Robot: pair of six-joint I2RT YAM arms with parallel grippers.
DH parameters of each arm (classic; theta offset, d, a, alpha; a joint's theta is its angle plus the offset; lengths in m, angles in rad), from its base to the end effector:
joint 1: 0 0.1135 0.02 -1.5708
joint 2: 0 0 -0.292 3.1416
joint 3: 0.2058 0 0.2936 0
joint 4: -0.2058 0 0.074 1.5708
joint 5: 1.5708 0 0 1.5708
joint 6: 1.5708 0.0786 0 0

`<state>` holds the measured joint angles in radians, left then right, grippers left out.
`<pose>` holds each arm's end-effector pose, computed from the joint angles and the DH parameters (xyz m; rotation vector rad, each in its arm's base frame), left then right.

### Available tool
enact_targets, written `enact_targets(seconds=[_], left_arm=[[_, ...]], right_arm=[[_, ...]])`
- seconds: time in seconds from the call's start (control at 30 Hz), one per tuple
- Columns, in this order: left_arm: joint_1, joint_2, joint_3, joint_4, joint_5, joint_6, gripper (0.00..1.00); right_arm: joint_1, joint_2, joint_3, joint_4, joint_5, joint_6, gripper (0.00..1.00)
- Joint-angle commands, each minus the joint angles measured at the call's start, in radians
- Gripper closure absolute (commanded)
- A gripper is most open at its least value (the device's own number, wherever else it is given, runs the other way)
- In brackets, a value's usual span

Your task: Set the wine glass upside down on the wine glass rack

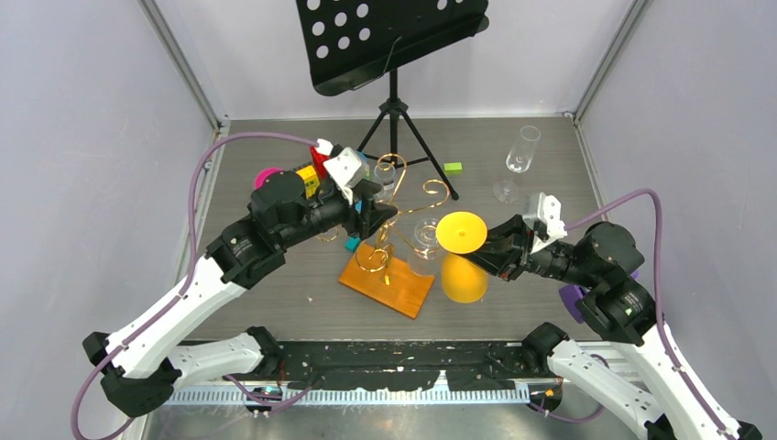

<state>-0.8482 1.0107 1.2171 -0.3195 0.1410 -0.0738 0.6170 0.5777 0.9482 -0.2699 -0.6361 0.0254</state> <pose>0.1800 -0.2209 0.4614 0.7610 1.5746 -0.8036 0.1019 0.1296 0.4467 -0.9440 1.2547 0.9761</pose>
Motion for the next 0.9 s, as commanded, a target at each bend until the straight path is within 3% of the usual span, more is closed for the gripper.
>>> enact_targets(seconds=[0.0, 0.23, 0.7, 0.87], left_arm=[[0.011, 0.015, 0.042, -0.012, 0.087, -0.006, 0.46], [0.011, 0.022, 0.028, -0.029, 0.059, -0.018, 0.47], [0.012, 0.055, 0.044, -0.038, -0.018, -0.036, 0.96], [0.012, 0.06, 0.049, -0.038, -0.016, -0.046, 1.0]], right_arm=[[0.001, -0.025, -0.005, 0.1, -0.02, 0.016, 0.95], [0.003, -0.04, -0.017, 0.116, -0.024, 0.014, 0.95], [0.006, -0.035, -0.017, 0.109, -0.11, 0.006, 0.95], [0.015, -0.004, -0.007, 0.129, -0.199, 0.041, 0.95]])
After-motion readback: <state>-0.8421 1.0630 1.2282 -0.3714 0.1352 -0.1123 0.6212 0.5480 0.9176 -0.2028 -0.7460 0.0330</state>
